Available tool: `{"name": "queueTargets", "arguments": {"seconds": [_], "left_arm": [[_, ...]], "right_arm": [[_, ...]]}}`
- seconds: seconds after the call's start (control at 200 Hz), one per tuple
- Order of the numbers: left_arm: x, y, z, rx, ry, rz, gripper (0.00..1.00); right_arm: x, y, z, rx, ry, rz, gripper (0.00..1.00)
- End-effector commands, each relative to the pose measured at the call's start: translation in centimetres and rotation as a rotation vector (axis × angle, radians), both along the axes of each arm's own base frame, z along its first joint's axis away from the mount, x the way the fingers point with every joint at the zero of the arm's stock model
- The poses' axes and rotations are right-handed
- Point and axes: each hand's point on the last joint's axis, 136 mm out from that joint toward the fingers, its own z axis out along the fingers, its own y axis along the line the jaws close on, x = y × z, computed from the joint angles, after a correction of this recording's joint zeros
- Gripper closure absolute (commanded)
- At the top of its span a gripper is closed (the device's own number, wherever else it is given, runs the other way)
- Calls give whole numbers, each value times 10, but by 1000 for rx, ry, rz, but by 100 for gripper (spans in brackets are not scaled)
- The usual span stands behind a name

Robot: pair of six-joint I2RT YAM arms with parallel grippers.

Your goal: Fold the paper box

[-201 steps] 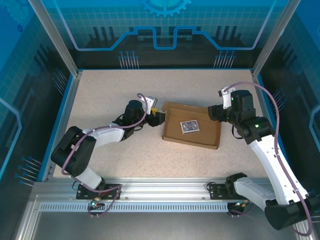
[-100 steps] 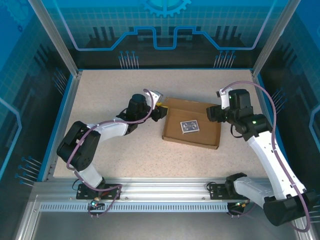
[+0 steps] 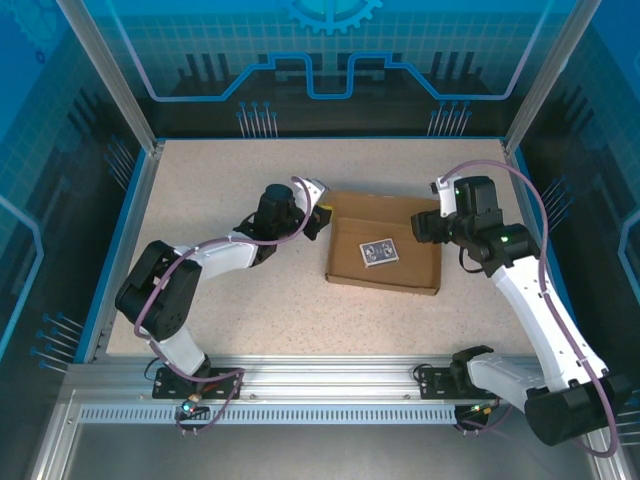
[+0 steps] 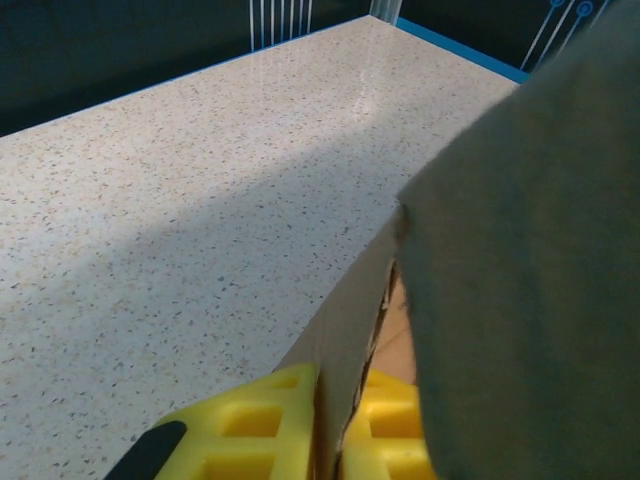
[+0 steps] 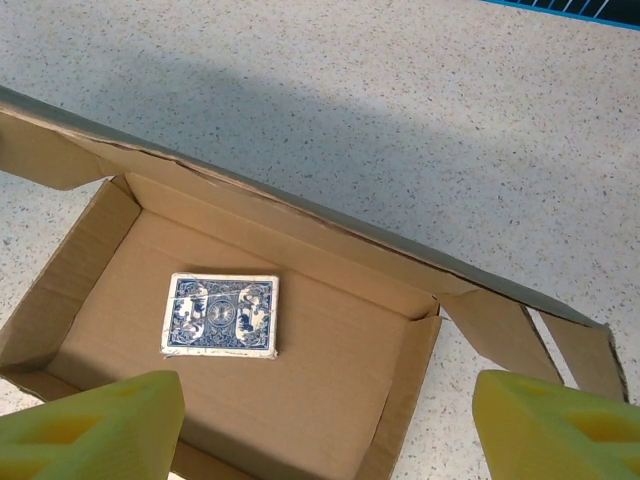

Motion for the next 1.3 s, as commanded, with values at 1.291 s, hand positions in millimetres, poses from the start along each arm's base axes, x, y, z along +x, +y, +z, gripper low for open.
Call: {"name": "queueTargets", "arguments": {"seconds": [1.291], "left_arm": [[30,90,27,92,-55,192,90]], "right_arm": [[133,2,-66,-4,-112,125,55]]}}
